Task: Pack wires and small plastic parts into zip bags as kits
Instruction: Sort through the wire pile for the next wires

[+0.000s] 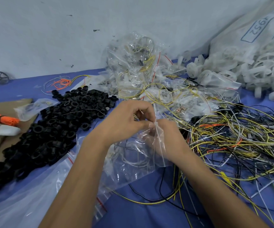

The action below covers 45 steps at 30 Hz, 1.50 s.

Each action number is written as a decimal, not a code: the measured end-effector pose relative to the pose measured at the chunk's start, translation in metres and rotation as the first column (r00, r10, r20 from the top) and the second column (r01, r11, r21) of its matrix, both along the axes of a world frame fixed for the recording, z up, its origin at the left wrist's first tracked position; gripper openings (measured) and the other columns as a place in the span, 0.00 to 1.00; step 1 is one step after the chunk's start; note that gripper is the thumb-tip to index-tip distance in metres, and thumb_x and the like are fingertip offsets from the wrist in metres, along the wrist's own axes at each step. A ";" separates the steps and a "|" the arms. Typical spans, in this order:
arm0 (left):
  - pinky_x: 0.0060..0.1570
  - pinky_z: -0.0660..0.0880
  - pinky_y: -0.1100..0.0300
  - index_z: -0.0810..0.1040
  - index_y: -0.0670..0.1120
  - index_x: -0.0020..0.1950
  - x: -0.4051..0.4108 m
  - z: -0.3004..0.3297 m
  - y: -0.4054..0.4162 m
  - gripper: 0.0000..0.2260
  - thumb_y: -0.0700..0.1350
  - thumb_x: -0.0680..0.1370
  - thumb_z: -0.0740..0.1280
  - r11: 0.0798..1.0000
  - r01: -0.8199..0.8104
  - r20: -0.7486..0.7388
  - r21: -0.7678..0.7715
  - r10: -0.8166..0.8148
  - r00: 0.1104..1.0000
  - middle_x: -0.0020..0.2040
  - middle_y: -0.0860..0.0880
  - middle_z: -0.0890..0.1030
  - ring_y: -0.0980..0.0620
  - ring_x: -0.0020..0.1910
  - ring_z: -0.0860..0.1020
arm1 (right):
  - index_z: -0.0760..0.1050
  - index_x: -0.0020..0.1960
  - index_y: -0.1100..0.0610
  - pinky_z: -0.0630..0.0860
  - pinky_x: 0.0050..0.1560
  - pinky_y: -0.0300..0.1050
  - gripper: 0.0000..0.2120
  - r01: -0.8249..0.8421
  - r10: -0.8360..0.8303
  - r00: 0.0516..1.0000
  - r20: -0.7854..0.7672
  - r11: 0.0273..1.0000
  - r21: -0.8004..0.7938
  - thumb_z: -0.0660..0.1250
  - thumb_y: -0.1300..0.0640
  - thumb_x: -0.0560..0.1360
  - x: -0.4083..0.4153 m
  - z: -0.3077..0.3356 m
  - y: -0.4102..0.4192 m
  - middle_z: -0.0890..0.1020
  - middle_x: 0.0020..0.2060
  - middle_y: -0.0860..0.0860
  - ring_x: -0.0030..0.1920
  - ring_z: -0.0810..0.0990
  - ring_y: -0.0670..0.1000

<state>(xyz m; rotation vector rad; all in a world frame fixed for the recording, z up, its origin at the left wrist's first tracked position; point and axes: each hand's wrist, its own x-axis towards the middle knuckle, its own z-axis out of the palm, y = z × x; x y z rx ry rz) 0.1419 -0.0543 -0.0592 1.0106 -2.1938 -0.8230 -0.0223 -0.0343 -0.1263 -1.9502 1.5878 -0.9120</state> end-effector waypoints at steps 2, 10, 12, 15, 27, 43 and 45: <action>0.45 0.77 0.54 0.82 0.43 0.44 0.000 0.000 0.000 0.06 0.34 0.74 0.75 1.000 -0.011 0.001 -0.005 0.011 1.000 0.41 0.52 0.83 0.53 0.40 0.78 | 0.75 0.50 0.70 0.70 0.44 0.51 0.05 -0.037 0.034 0.998 -0.058 0.998 -0.042 0.66 0.74 0.75 0.000 0.002 0.001 0.76 0.41 0.63 0.43 0.74 0.61; 0.42 0.78 0.53 0.82 0.42 0.44 -0.003 -0.002 0.001 0.06 0.33 0.74 0.74 0.999 -0.029 -0.041 0.032 0.030 0.999 0.42 0.49 0.83 0.46 0.39 0.80 | 0.78 0.54 0.65 0.81 0.48 0.56 0.08 -0.322 0.267 0.922 0.281 0.931 0.171 0.60 0.65 0.83 -0.006 0.010 0.002 0.83 0.49 0.62 0.46 0.82 0.60; 0.41 0.78 0.53 0.81 0.42 0.44 -0.002 -0.001 0.000 0.06 0.32 0.74 0.74 0.999 -0.029 -0.053 0.037 0.031 0.998 0.42 0.49 0.83 0.46 0.39 0.80 | 0.80 0.52 0.64 0.81 0.43 0.50 0.09 -0.375 0.229 0.855 0.465 0.892 0.251 0.62 0.63 0.84 -0.008 0.014 0.004 0.84 0.44 0.59 0.42 0.82 0.56; 0.41 0.78 0.57 0.82 0.44 0.43 0.001 0.000 0.000 0.07 0.32 0.73 0.75 0.999 -0.034 -0.043 0.034 0.035 0.998 0.41 0.50 0.83 0.54 0.37 0.79 | 0.81 0.50 0.68 0.81 0.37 0.47 0.07 -0.370 0.161 0.819 0.551 0.882 0.292 0.67 0.63 0.81 -0.008 0.013 -0.001 0.85 0.38 0.58 0.36 0.84 0.55; 0.41 0.81 0.48 0.82 0.44 0.42 0.005 0.002 0.001 0.08 0.32 0.73 0.76 0.994 -0.090 -0.036 0.069 0.093 0.995 0.38 0.52 0.83 0.43 0.35 0.83 | 0.78 0.52 0.66 0.79 0.46 0.61 0.09 -0.320 0.299 0.939 0.172 0.942 0.105 0.60 0.63 0.83 -0.006 0.004 -0.003 0.82 0.43 0.66 0.44 0.82 0.63; 0.41 0.82 0.56 0.82 0.44 0.41 -0.002 -0.018 -0.005 0.07 0.34 0.73 0.76 0.990 -0.053 -0.006 0.129 0.054 0.998 0.37 0.50 0.84 0.50 0.36 0.83 | 0.85 0.46 0.55 0.79 0.43 0.45 0.09 0.211 -0.163 0.935 0.315 0.969 -0.126 0.67 0.64 0.76 -0.009 -0.004 -0.017 0.86 0.36 0.48 0.38 0.84 0.47; 0.41 0.79 0.58 0.82 0.45 0.40 -0.006 -0.024 -0.007 0.08 0.34 0.72 0.77 0.988 -0.042 0.045 0.150 0.036 0.998 0.38 0.48 0.84 0.52 0.35 0.81 | 0.84 0.49 0.54 0.79 0.45 0.47 0.08 0.348 -0.283 0.917 0.279 0.911 -0.220 0.66 0.61 0.77 -0.009 -0.002 -0.020 0.86 0.38 0.48 0.40 0.84 0.49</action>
